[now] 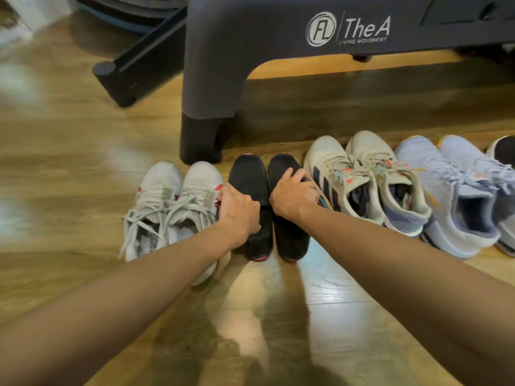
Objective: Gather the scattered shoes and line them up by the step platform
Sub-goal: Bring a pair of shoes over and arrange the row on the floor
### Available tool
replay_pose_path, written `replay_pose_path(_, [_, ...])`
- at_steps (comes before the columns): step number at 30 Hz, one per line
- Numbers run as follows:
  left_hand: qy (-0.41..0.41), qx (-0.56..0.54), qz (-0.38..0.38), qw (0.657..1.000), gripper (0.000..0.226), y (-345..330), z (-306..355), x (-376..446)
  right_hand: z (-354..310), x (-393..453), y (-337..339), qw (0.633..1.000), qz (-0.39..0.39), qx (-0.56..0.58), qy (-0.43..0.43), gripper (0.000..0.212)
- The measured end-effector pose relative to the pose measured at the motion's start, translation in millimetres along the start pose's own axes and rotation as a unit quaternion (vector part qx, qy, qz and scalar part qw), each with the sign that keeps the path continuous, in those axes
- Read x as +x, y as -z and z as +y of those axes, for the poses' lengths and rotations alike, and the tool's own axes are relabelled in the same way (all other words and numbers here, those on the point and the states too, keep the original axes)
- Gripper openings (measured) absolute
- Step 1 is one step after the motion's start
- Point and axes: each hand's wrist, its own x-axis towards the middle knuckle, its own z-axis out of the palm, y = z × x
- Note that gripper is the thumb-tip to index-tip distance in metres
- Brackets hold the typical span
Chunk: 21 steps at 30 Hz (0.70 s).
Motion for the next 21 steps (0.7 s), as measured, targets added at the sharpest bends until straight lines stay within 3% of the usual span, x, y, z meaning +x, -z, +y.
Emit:
replay_pose_path(4, [0.01,-0.031,-0.008,0.999,0.04,10.3,-0.6,1.6,1.2,-1.5,0.9,0.999,0.007,-0.027,0.023,0.065])
replay_pose_path(6, [0.019,-0.104,0.035,0.994,0.041,16.1,-11.0,2.5,4.0,-3.6,2.4,0.997,0.046,-0.049,0.046,0.064])
replay_pose_path(8, [0.044,-0.139,0.11,0.983,0.045,13.7,-31.4,4.0,9.3,-3.3,3.0,0.984,0.118,-0.082,0.101,0.063])
replay_pose_path(10, [0.09,-0.111,0.102,0.984,0.06,1.2,-48.3,2.4,14.2,-1.3,2.2,0.969,0.143,-0.107,0.172,0.06])
replay_pose_path(13, [0.107,-0.127,0.009,0.986,0.077,-20.2,-56.0,0.8,18.7,6.9,-0.2,0.968,0.086,-0.07,0.223,0.058])
replay_pose_path(17, [0.088,-0.146,-0.016,0.985,0.076,-28.4,-55.1,9.0,23.3,16.9,2.0,0.972,-0.003,0.001,0.234,0.062])
replay_pose_path(21, [0.095,-0.112,-0.042,0.988,0.076,-30.2,-50.7,11.9,21.0,10.3,-0.3,0.98,-0.063,0.036,0.188,0.066])
